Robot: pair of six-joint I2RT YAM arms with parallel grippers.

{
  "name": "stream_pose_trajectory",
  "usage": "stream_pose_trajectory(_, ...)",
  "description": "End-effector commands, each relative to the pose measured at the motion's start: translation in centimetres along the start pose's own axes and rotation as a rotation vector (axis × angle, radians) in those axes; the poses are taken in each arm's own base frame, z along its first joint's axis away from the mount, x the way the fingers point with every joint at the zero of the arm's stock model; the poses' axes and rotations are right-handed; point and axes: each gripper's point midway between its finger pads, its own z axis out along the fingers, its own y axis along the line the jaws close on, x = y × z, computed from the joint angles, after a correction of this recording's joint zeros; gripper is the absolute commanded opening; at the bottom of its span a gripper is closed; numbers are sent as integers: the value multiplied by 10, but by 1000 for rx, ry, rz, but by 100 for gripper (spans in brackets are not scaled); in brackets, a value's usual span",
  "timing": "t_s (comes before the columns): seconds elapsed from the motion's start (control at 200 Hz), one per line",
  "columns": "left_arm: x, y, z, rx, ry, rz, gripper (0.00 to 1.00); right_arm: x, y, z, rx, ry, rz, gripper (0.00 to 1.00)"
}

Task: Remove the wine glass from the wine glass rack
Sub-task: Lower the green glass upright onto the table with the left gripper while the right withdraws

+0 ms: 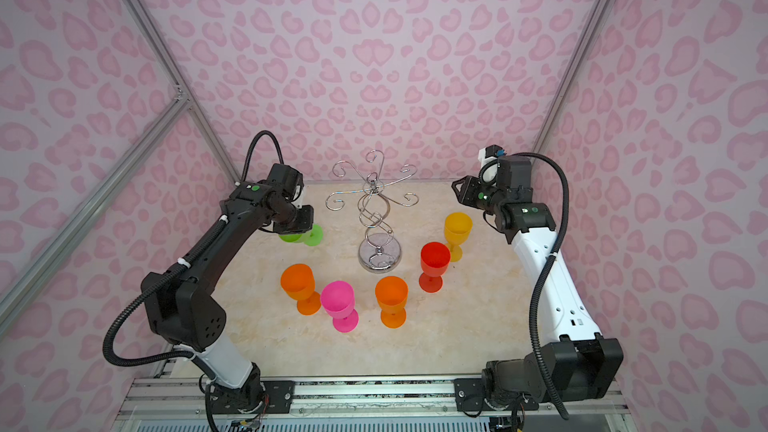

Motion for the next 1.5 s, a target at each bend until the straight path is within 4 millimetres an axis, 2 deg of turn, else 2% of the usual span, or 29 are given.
stream_pose_trajectory(0.0,3,4,7,-36,36,25,3,2,-2,4,-1,9,-7,31)
stream_pose_trajectory(0.22,12,5,27,-58,107,41,3,6,-4,6,3,26,-6,32)
stream_pose_trajectory(0.605,19,4,44,-95,187,72,3,12,-12,5,17,29,1,32)
stream_pose_trajectory(0.955,17,-5,34,-74,193,104,2,10,-16,5,16,21,11,32)
stream_pose_trajectory(1.24,27,-8,21,-88,215,140,2,14,-20,7,20,28,19,32)
stream_pose_trajectory(1.495,33,-7,23,-91,244,152,2,16,-21,10,11,34,27,32)
